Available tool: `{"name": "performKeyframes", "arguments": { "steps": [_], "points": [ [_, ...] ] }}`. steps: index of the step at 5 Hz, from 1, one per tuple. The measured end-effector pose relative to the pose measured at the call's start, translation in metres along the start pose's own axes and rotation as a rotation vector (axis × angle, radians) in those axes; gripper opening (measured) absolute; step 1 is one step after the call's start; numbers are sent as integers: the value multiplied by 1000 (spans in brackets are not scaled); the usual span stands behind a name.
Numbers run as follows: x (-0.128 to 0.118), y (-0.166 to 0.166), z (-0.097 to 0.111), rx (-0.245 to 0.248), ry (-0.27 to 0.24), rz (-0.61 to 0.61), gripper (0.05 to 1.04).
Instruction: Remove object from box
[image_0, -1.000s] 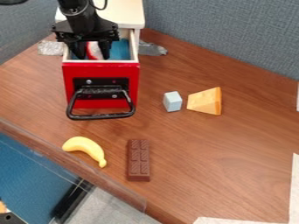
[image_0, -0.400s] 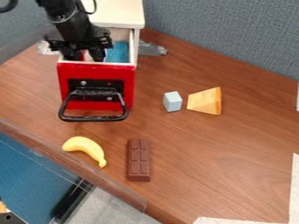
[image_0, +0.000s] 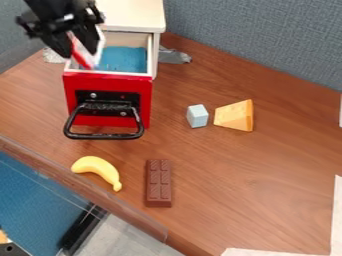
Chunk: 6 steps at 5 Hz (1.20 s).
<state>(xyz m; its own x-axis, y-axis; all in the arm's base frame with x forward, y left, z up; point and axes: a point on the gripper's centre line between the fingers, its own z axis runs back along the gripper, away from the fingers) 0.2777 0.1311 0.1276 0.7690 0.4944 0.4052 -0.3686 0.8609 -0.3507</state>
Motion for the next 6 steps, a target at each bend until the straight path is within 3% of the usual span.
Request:
{"name": "performKeyframes", "arguments": {
  "steps": [1, 2, 4, 6],
  "points": [
    [8, 19, 24, -16, -30, 48, 543],
    [15, 48, 38, 43, -43, 85, 544],
    [8, 110, 6, 169, -21, 109, 544],
    [-18, 152, -46, 172, 93, 82, 544]
  ]
}}
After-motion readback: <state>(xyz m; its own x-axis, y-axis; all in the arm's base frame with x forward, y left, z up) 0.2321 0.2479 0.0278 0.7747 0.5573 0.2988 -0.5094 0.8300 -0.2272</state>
